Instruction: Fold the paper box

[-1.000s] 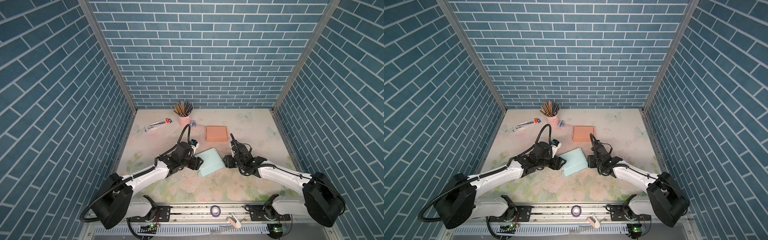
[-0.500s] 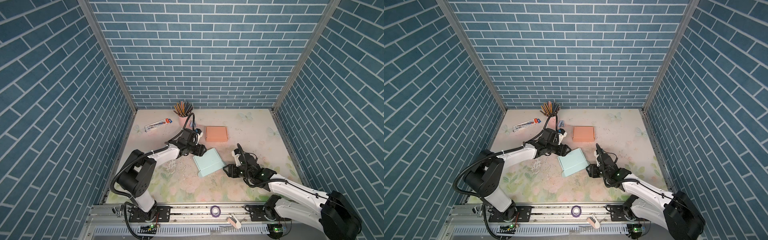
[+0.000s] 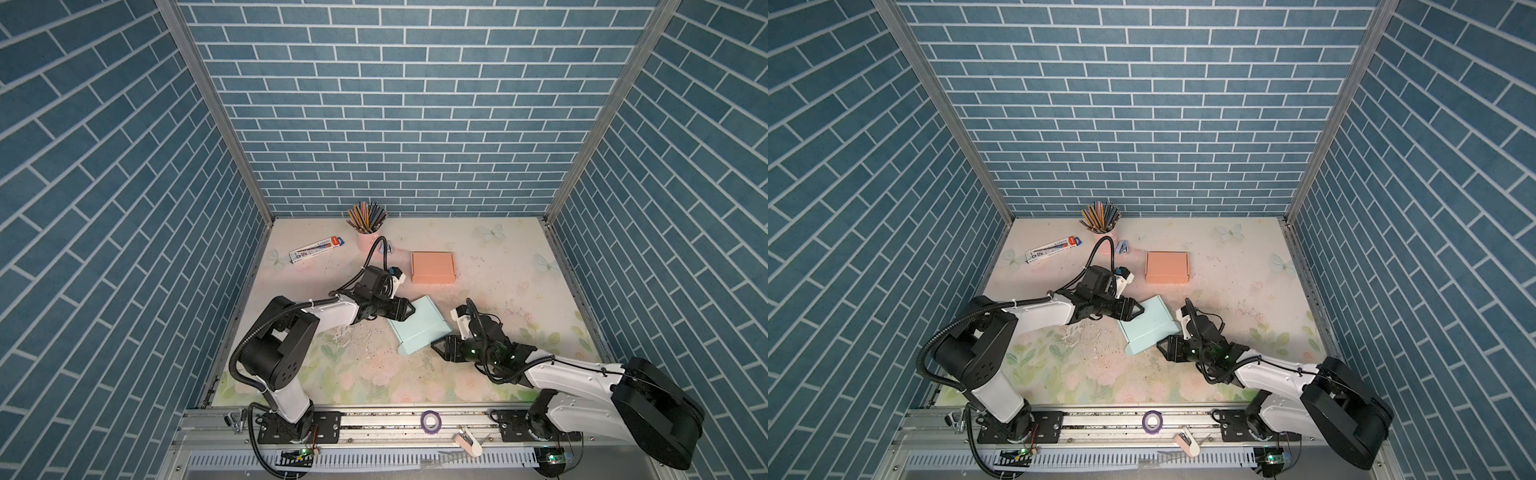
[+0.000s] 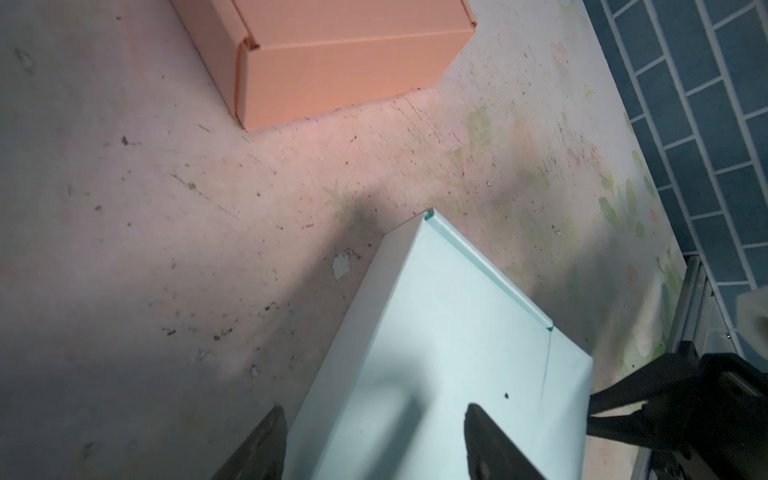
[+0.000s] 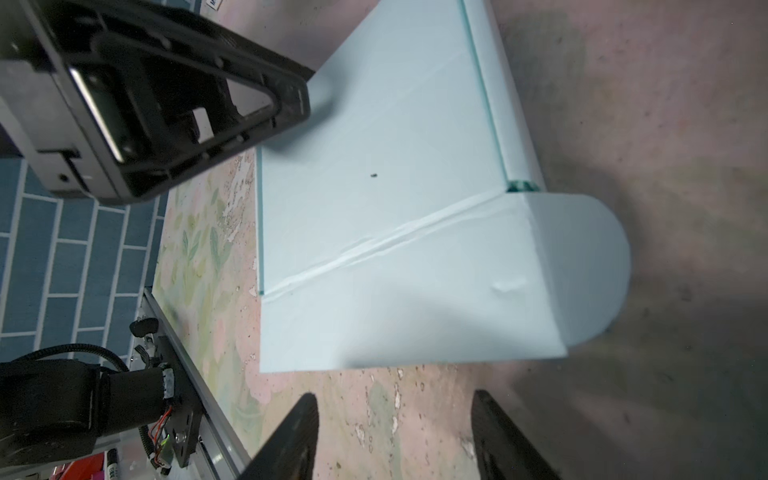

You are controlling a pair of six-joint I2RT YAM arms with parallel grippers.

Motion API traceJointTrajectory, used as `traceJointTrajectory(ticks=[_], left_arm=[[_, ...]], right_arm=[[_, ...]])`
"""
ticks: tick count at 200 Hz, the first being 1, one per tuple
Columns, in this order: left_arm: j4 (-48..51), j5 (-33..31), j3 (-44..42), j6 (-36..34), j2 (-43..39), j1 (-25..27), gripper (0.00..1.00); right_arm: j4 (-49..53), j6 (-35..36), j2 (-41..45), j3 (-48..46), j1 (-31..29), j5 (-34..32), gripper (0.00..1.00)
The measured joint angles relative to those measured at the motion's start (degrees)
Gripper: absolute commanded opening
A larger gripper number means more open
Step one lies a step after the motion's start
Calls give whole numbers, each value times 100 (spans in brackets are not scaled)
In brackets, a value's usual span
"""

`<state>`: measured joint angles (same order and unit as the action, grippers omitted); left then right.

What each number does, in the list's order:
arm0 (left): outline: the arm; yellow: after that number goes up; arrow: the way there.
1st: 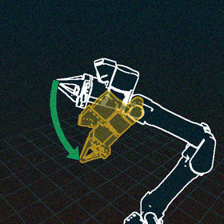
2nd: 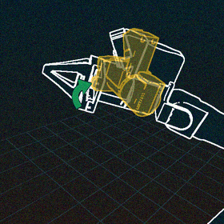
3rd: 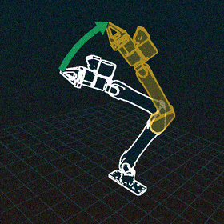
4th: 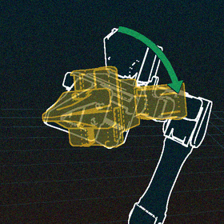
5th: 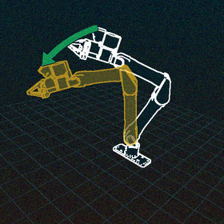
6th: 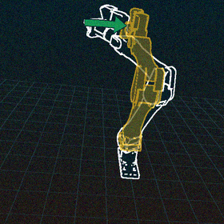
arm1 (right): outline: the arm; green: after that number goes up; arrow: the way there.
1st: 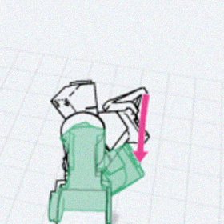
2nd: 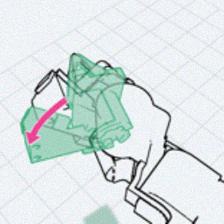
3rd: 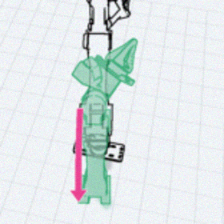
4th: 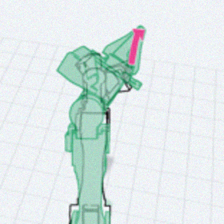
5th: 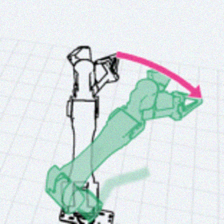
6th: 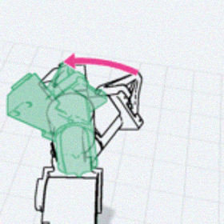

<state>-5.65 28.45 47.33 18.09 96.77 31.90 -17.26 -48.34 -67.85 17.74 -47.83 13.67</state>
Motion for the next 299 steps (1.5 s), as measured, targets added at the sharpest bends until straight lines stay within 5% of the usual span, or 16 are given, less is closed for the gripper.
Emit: traceJointTrajectory(ticks=[139, 299], left_arm=[[-570, -485, -977, 713, -809, 1180, 64], [-452, -629, -979, 599, -953, 866, 58]], right_arm=[[356, -83, 579, -133, 560, -339, 58], [452, -68, 647, -133, 590, -223, 48]])
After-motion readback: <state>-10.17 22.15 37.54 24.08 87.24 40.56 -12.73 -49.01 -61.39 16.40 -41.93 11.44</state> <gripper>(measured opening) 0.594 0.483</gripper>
